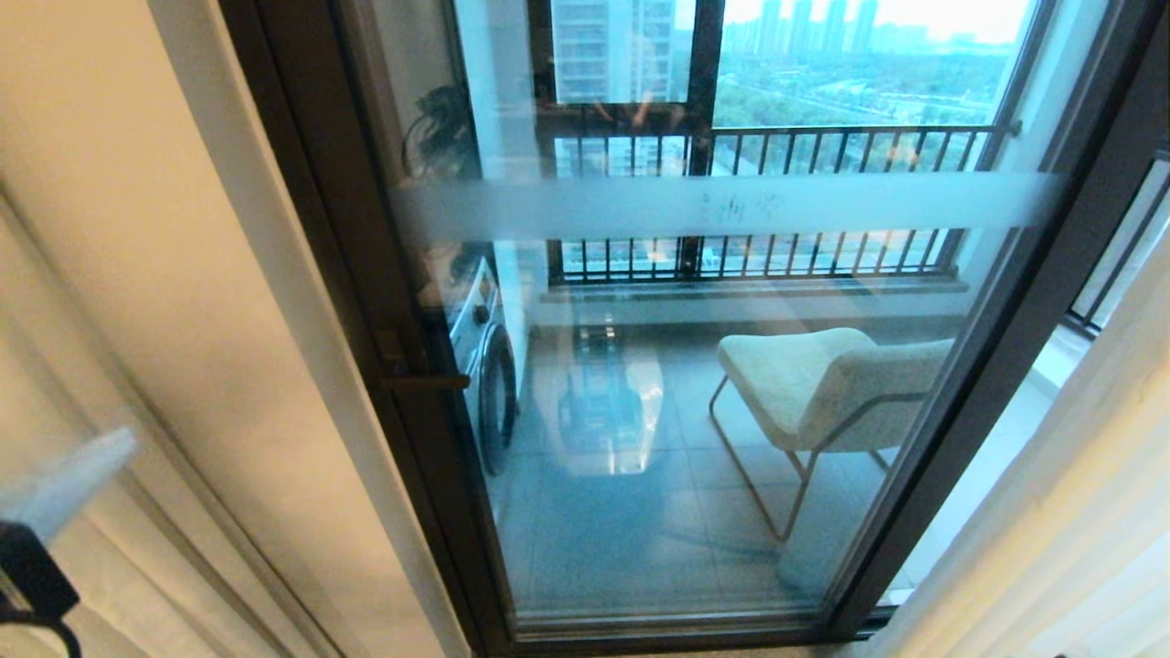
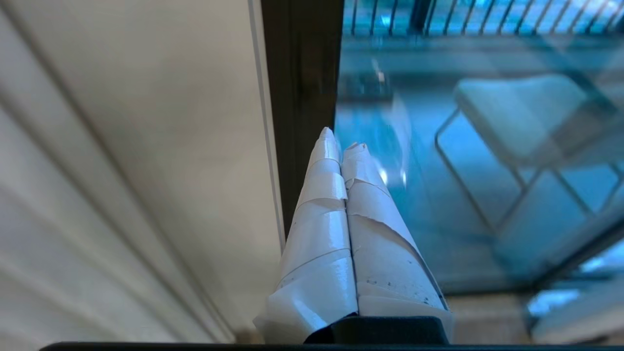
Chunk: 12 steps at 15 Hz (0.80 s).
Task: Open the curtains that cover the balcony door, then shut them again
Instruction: Pull the inner curtains open on both sides
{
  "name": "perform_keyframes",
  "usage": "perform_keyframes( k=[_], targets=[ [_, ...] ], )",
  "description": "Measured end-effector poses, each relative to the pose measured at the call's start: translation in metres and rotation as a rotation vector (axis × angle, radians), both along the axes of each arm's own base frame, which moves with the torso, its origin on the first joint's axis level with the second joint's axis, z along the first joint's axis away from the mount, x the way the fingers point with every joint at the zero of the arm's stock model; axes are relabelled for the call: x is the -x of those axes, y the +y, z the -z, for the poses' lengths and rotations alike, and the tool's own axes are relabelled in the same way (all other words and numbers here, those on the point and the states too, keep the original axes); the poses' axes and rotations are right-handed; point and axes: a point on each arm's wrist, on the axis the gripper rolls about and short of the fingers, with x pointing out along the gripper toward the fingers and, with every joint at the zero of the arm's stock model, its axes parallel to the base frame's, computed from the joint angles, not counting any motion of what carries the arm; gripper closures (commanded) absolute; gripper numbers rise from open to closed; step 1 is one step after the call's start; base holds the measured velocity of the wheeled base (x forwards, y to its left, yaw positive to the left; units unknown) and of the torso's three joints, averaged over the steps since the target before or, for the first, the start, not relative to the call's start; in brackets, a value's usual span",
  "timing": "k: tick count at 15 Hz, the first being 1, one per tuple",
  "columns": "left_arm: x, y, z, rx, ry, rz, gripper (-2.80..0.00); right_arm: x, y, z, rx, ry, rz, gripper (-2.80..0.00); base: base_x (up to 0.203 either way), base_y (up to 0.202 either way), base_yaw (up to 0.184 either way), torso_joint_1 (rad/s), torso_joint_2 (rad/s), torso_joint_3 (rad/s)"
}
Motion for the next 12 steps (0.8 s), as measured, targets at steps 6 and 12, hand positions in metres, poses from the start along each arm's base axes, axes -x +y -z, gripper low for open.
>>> perform_keyframes(
  k=[6, 12],
  targets=[
    [0.062, 0.005, 0.075, 0.0, -0.027, -0.027, 0.0, 0.0, 0.0, 0.0, 0.0, 0.0, 0.0, 0.0, 0.0, 0.0, 0.0, 0.0, 0.0, 0.0],
    [0.092, 0.005, 0.108, -0.003, -0.095, -0.055, 0.0, 0.0, 0.0, 0.0, 0.0, 0.0, 0.0, 0.0, 0.0, 0.0, 0.0, 0.0, 0.0, 0.0]
  ],
)
